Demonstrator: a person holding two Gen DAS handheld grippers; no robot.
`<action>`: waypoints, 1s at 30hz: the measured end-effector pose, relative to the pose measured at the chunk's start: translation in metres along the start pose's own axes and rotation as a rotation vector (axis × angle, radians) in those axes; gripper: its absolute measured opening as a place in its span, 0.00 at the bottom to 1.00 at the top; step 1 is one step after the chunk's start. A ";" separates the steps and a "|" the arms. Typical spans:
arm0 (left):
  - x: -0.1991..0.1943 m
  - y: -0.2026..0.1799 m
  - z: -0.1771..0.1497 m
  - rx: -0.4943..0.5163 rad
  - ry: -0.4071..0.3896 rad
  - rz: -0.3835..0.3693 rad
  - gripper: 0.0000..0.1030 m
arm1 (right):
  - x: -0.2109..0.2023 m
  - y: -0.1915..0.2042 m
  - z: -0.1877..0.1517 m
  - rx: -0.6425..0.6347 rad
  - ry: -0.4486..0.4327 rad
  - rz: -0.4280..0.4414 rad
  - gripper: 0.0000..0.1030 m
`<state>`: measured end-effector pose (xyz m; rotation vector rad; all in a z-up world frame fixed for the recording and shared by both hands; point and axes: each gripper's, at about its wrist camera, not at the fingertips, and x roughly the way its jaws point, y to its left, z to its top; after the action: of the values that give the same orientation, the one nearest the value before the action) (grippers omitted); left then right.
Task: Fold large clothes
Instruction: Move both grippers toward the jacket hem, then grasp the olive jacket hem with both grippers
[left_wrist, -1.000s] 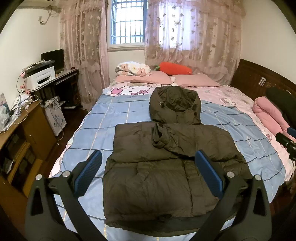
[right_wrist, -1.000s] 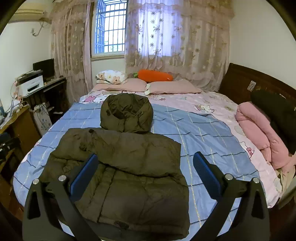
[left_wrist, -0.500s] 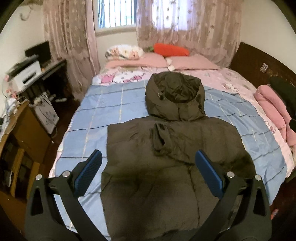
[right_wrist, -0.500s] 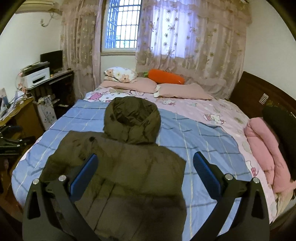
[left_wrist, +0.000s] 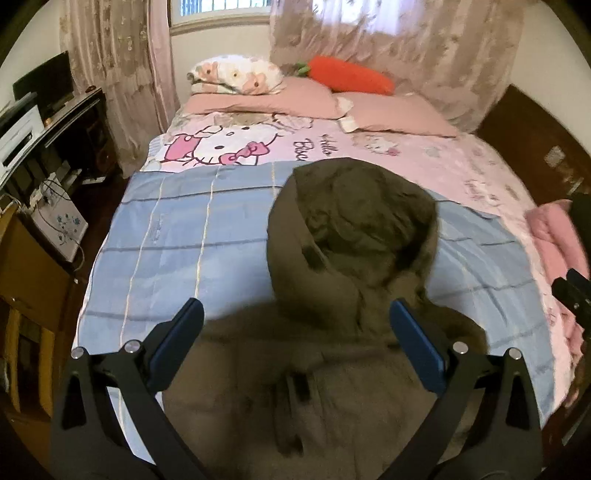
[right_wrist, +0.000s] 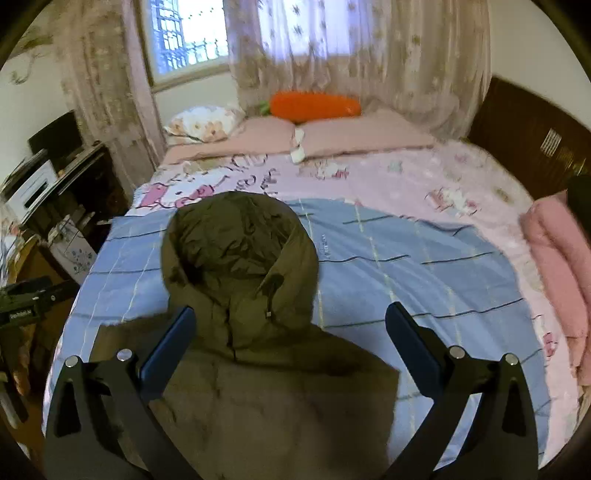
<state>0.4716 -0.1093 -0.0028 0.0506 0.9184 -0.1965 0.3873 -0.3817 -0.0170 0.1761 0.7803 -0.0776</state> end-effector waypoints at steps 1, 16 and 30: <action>0.015 -0.002 0.009 0.007 0.010 0.014 0.98 | 0.019 0.000 0.009 0.005 0.020 -0.004 0.99; 0.181 -0.018 0.074 0.071 0.073 0.139 0.98 | 0.187 -0.008 0.046 0.052 0.141 -0.049 0.99; 0.263 -0.035 0.079 0.143 0.122 0.181 0.12 | 0.270 -0.002 0.047 -0.003 0.251 -0.104 0.22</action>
<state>0.6819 -0.1924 -0.1619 0.2797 1.0141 -0.0910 0.6109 -0.3937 -0.1753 0.1436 1.0399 -0.1544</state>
